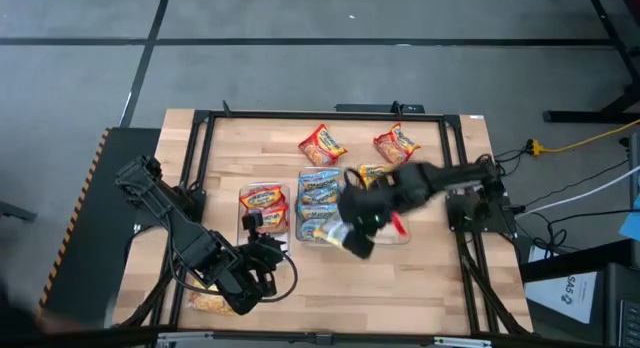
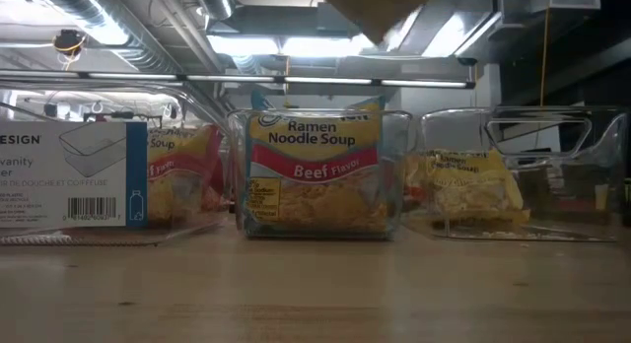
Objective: Sort Maruchan noodles
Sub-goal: Put the yellow noodle pack into the right transparent bin
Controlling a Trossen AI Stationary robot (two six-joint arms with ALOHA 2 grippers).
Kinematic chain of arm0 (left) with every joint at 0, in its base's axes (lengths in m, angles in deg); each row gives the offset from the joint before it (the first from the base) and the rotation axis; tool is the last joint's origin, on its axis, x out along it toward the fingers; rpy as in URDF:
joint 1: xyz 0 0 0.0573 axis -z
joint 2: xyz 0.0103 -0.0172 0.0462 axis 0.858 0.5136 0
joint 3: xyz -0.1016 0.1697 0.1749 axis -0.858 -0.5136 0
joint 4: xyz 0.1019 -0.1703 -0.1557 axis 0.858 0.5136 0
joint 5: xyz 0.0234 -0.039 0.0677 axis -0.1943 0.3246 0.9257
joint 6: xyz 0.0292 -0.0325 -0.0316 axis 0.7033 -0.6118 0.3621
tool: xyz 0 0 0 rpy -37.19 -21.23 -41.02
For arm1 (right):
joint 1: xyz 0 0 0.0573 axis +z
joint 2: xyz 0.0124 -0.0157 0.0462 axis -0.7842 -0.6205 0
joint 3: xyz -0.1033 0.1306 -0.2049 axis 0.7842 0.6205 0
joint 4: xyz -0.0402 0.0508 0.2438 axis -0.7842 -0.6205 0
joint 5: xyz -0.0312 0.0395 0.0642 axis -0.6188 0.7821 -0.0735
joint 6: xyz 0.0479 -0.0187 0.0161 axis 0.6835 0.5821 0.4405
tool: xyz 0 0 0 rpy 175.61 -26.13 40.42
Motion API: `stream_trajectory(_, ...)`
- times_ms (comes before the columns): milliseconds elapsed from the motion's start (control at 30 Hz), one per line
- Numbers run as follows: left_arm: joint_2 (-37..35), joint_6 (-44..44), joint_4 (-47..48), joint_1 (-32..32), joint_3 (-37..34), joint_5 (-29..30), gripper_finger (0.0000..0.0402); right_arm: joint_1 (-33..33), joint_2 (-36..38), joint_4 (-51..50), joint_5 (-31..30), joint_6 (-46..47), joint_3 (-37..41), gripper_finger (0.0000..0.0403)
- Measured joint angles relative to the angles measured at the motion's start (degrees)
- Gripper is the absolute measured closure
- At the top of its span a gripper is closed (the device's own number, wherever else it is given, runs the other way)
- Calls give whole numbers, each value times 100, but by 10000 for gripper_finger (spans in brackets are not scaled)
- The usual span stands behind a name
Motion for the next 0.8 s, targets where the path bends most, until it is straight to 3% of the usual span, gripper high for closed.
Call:
stream_trajectory(233, 0, 0, -3, 0, 2, -121, 328, -1298, 372, 37, 1202, -46, 1026, 403)
stream_trajectory(400, 0, 0, -5, 0, 0, -121, 328, -2059, 947, 32, 1573, -62, 2165, 403)
stream_trajectory(667, 0, 34, -5, 0, 2, -119, 328, -2537, 1902, 4, 2006, 94, 3869, 403)
stream_trajectory(800, 0, 42, -3, -20, 2, -81, 328, -2532, 1924, 24, 2514, -50, 4360, 403)
